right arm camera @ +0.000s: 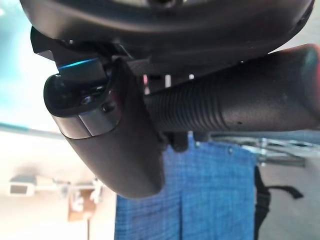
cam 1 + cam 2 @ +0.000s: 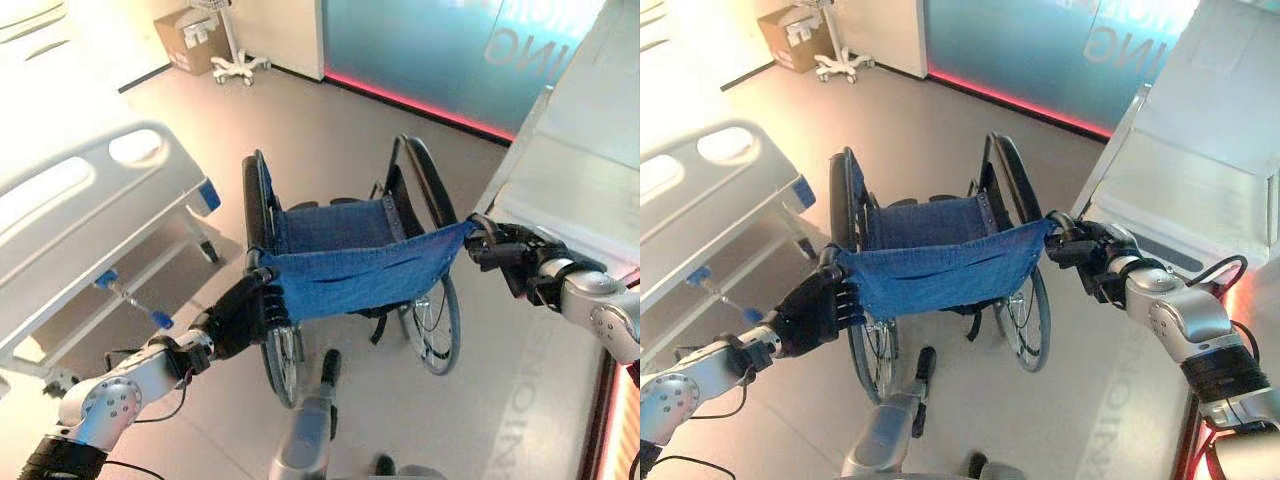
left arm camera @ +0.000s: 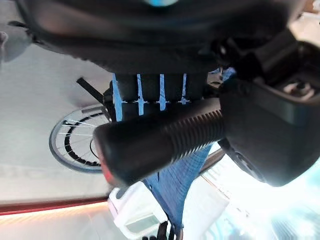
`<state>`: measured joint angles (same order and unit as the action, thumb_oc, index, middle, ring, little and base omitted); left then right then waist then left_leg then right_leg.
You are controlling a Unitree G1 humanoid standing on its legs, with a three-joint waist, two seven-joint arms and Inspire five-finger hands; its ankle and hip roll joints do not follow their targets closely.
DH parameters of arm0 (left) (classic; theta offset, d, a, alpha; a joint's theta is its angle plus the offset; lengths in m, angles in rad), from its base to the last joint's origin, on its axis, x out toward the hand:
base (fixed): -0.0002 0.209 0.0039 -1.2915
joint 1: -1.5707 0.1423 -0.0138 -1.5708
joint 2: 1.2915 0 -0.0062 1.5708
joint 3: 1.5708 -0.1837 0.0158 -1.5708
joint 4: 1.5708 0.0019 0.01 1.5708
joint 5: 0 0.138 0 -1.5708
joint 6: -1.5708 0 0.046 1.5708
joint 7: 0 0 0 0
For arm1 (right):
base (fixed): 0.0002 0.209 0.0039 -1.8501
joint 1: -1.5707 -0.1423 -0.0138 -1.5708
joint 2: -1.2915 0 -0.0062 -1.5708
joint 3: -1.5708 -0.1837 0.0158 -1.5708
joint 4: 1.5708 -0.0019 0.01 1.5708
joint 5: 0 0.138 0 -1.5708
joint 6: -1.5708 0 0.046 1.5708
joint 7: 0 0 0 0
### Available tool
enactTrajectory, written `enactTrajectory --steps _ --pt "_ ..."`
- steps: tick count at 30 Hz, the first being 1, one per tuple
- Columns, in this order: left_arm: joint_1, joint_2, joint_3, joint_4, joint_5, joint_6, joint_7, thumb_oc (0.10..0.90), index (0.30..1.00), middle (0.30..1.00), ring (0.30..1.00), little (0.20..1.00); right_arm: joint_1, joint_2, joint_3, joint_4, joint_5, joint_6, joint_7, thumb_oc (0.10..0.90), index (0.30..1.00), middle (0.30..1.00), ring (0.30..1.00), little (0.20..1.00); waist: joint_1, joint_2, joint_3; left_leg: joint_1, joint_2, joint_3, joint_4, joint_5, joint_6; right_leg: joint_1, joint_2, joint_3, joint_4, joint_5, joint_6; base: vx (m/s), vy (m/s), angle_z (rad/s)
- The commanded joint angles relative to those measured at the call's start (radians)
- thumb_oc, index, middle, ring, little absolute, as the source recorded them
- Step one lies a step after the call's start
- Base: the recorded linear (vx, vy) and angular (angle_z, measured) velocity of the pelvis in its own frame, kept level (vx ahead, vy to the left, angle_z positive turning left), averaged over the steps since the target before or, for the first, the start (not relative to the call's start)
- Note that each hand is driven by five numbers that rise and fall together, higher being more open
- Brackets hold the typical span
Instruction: Push the wheelchair next to the bed
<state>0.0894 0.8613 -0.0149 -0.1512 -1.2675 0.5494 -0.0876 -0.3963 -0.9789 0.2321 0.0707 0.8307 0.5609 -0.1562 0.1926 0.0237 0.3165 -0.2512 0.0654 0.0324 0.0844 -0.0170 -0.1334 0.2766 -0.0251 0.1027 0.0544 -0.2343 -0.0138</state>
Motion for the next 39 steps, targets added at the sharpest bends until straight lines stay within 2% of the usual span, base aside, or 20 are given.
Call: enactTrajectory --steps 1,3,4,6,9,10,12,14,16,21,24,27,29,31,32,33,34,36,37,39 --pt "-0.168 0.015 0.184 0.068 0.013 -0.213 0.047 0.400 0.300 0.300 0.300 0.300 -0.119 0.023 0.010 -0.153 0.036 -0.158 0.152 0.400 0.300 0.300 0.300 0.300 -0.055 -0.039 -0.130 0.000 -0.034 0.066 -0.101 0.241 0.048 0.023 0.082 -0.120 0.054 0.050 0.034 0.42 0.128 -0.60" --pt "-0.185 0.017 0.193 0.094 0.022 -0.196 0.044 0.400 0.300 0.300 0.300 0.300 -0.098 0.049 0.000 -0.155 0.025 -0.155 0.161 0.400 0.300 0.300 0.300 0.300 -0.054 -0.041 -0.145 0.002 -0.045 0.072 -0.036 0.211 0.066 0.043 0.076 -0.119 0.088 0.010 0.041 0.54 0.155 -0.38" --pt "-0.190 0.024 0.200 0.107 0.027 -0.173 0.040 0.400 0.300 0.300 0.300 0.300 -0.066 0.063 -0.022 -0.160 0.017 -0.146 0.167 0.400 0.300 0.300 0.300 0.300 -0.046 -0.057 -0.164 0.000 -0.071 0.073 0.003 0.179 0.091 0.056 0.067 -0.123 0.135 0.022 0.061 0.54 0.145 -0.04" --pt "-0.200 0.033 0.205 0.126 0.044 -0.157 0.020 0.400 0.300 0.300 0.300 0.300 -0.044 0.075 -0.032 -0.159 0.029 -0.144 0.142 0.400 0.300 0.300 0.300 0.300 -0.033 -0.079 -0.188 0.019 -0.109 0.071 0.020 0.148 0.129 0.033 0.047 -0.158 0.286 0.133 0.112 0.51 0.148 -0.25" --pt "-0.207 0.071 0.233 0.132 0.014 -0.148 0.005 0.400 0.300 0.300 0.300 0.300 -0.047 0.083 -0.044 -0.165 0.044 -0.157 0.125 0.400 0.300 0.300 0.300 0.300 -0.017 -0.078 -0.198 0.065 -0.144 0.040 0.039 0.107 0.163 -0.090 0.042 -0.177 0.538 0.307 0.184 0.42 0.120 0.00" --pt "-0.206 0.075 0.238 0.132 0.008 -0.148 0.005 0.400 0.300 0.300 0.300 0.300 -0.054 0.084 -0.040 -0.166 0.048 -0.156 0.122 0.400 0.300 0.300 0.300 0.300 -0.018 -0.080 -0.200 0.066 -0.149 0.038 0.045 0.100 0.166 -0.110 0.036 -0.181 0.551 0.305 0.183 0.36 0.079 0.10" --pt "-0.228 0.089 0.234 0.156 0.002 -0.143 -0.017 0.400 0.300 0.300 0.300 0.300 -0.074 0.107 -0.029 -0.173 0.030 -0.146 0.106 0.400 0.300 0.300 0.300 0.300 -0.035 -0.069 -0.188 0.100 -0.162 0.023 0.061 0.072 0.177 -0.207 -0.007 -0.218 0.478 0.224 0.149 0.41 0.060 -0.05" --pt "-0.244 0.097 0.218 0.160 0.006 -0.152 -0.032 0.400 0.300 0.300 0.300 0.300 -0.072 0.095 -0.039 -0.184 0.018 -0.141 0.099 0.400 0.300 0.300 0.300 0.300 -0.054 -0.050 -0.174 0.130 -0.164 -0.008 0.085 0.043 0.175 -0.268 -0.024 -0.248 0.354 0.190 0.115 0.42 0.011 -0.13" --pt "-0.257 0.100 0.206 0.159 0.004 -0.165 -0.034 0.400 0.300 0.300 0.300 0.300 -0.074 0.084 -0.046 -0.181 0.017 -0.147 0.103 0.400 0.300 0.300 0.300 0.300 -0.073 -0.045 -0.160 0.172 -0.165 -0.033 0.096 0.011 0.173 -0.318 -0.056 -0.256 0.279 0.207 0.113 0.27 -0.044 0.30" --pt "-0.302 0.093 0.150 0.125 0.042 -0.186 0.024 0.400 0.300 0.300 0.300 0.300 -0.110 0.041 -0.066 -0.157 0.034 -0.153 0.122 0.400 0.300 0.300 0.300 0.300 -0.145 -0.083 -0.119 0.307 -0.178 -0.074 0.158 -0.168 0.166 -0.455 -0.178 -0.195 -0.081 0.431 0.194 0.50 -0.205 0.77" --pt "-0.264 0.087 0.168 0.080 0.051 -0.199 0.057 0.400 0.300 0.300 0.300 0.300 -0.103 0.018 -0.097 -0.192 0.053 -0.119 0.127 0.400 0.300 0.300 0.300 0.300 -0.151 -0.081 -0.118 0.356 -0.150 -0.103 0.191 -0.224 0.162 -0.471 -0.192 -0.186 -0.119 0.462 0.202 0.48 -0.193 0.55" --pt "-0.210 0.085 0.222 0.055 0.045 -0.215 0.062 0.400 0.300 0.300 0.300 0.300 -0.129 0.006 -0.083 -0.186 0.058 -0.108 0.135 0.400 0.300 0.300 0.300 0.300 -0.136 -0.082 -0.136 0.387 -0.111 -0.123 0.227 -0.219 0.143 -0.474 -0.174 -0.214 -0.034 0.417 0.198 0.48 -0.240 0.57" --pt "-0.184 0.081 0.251 0.032 0.019 -0.208 0.081 0.400 0.300 0.300 0.300 0.300 -0.154 0.005 -0.067 -0.168 0.066 -0.097 0.144 0.400 0.300 0.300 0.300 0.300 -0.129 -0.076 -0.156 0.422 -0.068 -0.121 0.247 -0.164 0.116 -0.479 -0.152 -0.237 0.025 0.397 0.183 0.43 -0.243 0.58" --pt "-0.135 0.079 0.302 0.003 0.003 -0.206 0.087 0.400 0.300 0.300 0.300 0.300 -0.166 -0.026 -0.038 -0.175 0.080 -0.096 0.145 0.400 0.300 0.300 0.300 0.300 -0.129 -0.074 -0.177 0.385 -0.014 -0.105 0.430 0.051 0.065 -0.441 -0.104 -0.249 0.065 0.357 0.122 0.39 -0.284 0.43" --pt "-0.127 0.080 0.309 -0.001 0.000 -0.207 0.088 0.400 0.300 0.300 0.300 0.300 -0.167 -0.027 -0.035 -0.175 0.077 -0.098 0.150 0.400 0.300 0.300 0.300 0.300 -0.130 -0.073 -0.178 0.374 -0.011 -0.104 0.456 0.061 0.062 -0.435 -0.100 -0.254 0.063 0.353 0.115 0.44 -0.341 0.17" --pt "-0.090 0.077 0.344 -0.004 -0.006 -0.215 0.068 0.400 0.300 0.300 0.300 0.300 -0.167 -0.039 -0.015 -0.173 0.067 -0.123 0.161 0.400 0.300 0.300 0.300 0.300 -0.118 -0.072 -0.174 0.293 -0.035 -0.104 0.658 0.123 0.052 -0.381 -0.067 -0.260 0.058 0.316 0.069 0.37 -0.297 -0.10" --pt "-0.076 0.073 0.362 -0.006 -0.005 -0.214 0.055 0.400 0.300 0.300 0.300 0.300 -0.168 -0.040 -0.015 -0.171 0.059 -0.131 0.164 0.400 0.300 0.300 0.300 0.300 -0.106 -0.085 -0.167 0.224 -0.075 -0.097 0.743 0.148 0.052 -0.351 -0.066 -0.261 0.054 0.303 0.051 0.36 -0.288 -0.29" --pt "-0.067 0.063 0.375 -0.008 0.000 -0.213 0.040 0.400 0.300 0.300 0.300 0.300 -0.176 -0.036 -0.012 -0.178 0.064 -0.134 0.148 0.400 0.300 0.300 0.300 0.300 -0.085 -0.090 -0.141 0.096 -0.110 -0.085 0.824 0.128 0.065 -0.298 -0.050 -0.263 0.052 0.285 0.035 0.31 -0.214 -0.13" --pt "-0.068 0.061 0.375 -0.008 -0.001 -0.213 0.041 0.400 0.300 0.300 0.300 0.300 -0.178 -0.034 -0.011 -0.181 0.064 -0.133 0.144 0.400 0.300 0.300 0.300 0.300 -0.082 -0.087 -0.136 0.083 -0.111 -0.085 0.833 0.117 0.069 -0.290 -0.045 -0.263 0.051 0.282 0.035 0.43 -0.206 0.45" --pt "-0.063 0.055 0.380 -0.007 0.008 -0.215 0.038 0.400 0.300 0.300 0.300 0.300 -0.192 -0.020 0.002 -0.200 0.061 -0.122 0.121 0.400 0.300 0.300 0.300 0.300 -0.056 -0.085 -0.115 0.049 -0.122 -0.083 0.727 0.082 0.088 -0.244 -0.028 -0.257 0.036 0.275 0.041 0.34 -0.091 0.57"
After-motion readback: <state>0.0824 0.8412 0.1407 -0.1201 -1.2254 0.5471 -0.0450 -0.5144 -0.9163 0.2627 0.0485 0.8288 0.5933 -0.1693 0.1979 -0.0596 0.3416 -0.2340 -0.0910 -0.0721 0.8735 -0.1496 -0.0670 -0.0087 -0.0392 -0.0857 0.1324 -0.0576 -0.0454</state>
